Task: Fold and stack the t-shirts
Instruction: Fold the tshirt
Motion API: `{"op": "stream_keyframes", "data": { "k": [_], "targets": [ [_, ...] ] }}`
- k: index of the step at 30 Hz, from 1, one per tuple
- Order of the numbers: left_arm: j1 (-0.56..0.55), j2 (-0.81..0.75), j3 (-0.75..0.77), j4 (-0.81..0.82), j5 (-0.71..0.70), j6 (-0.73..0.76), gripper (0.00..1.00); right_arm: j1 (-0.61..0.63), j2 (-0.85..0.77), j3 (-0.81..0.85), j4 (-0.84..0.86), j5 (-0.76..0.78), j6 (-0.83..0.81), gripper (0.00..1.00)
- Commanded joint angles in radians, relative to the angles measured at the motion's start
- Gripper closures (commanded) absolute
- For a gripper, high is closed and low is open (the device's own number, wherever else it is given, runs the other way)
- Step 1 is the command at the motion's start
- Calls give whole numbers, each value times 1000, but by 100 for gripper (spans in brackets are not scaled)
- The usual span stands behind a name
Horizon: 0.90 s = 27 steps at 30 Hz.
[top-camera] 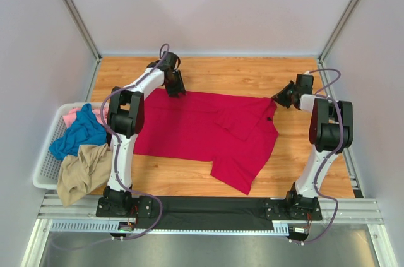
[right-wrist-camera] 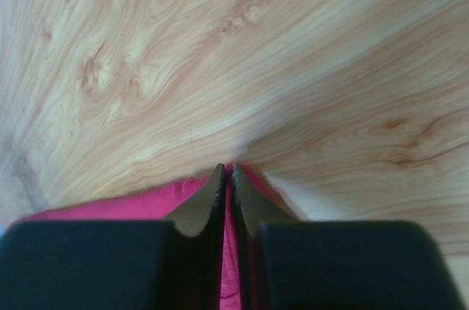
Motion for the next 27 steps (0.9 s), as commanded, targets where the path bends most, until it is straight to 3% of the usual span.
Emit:
{"op": "stream_keyframes", "data": {
  "k": [1, 3, 8, 16, 17, 18, 21, 27],
  "targets": [
    [8, -12, -19, -2, 34, -20, 57, 0, 22, 79, -133, 57, -49, 95],
    [6, -41, -18, 25, 86, -20, 55, 0, 26, 102, -159, 82, -73, 100],
    [8, -97, 62, -2, 109, 11, 46, -2, 65, 232, -237, 132, -124, 100],
    [8, -137, 174, -158, -94, 146, 45, -8, 167, 450, -335, 100, -179, 99],
    [8, -153, 159, -174, -95, 170, 45, -5, 169, 473, -396, 91, -173, 97],
    [8, -161, 148, -177, -124, 178, 46, 4, 152, 489, -421, 106, -167, 87],
    [8, -210, 85, -183, -129, 190, 46, 18, 76, 461, -492, 178, -133, 70],
    [8, -373, -154, -136, -34, 187, 46, 34, -70, 244, -480, 172, -113, 61]
  ]
}}
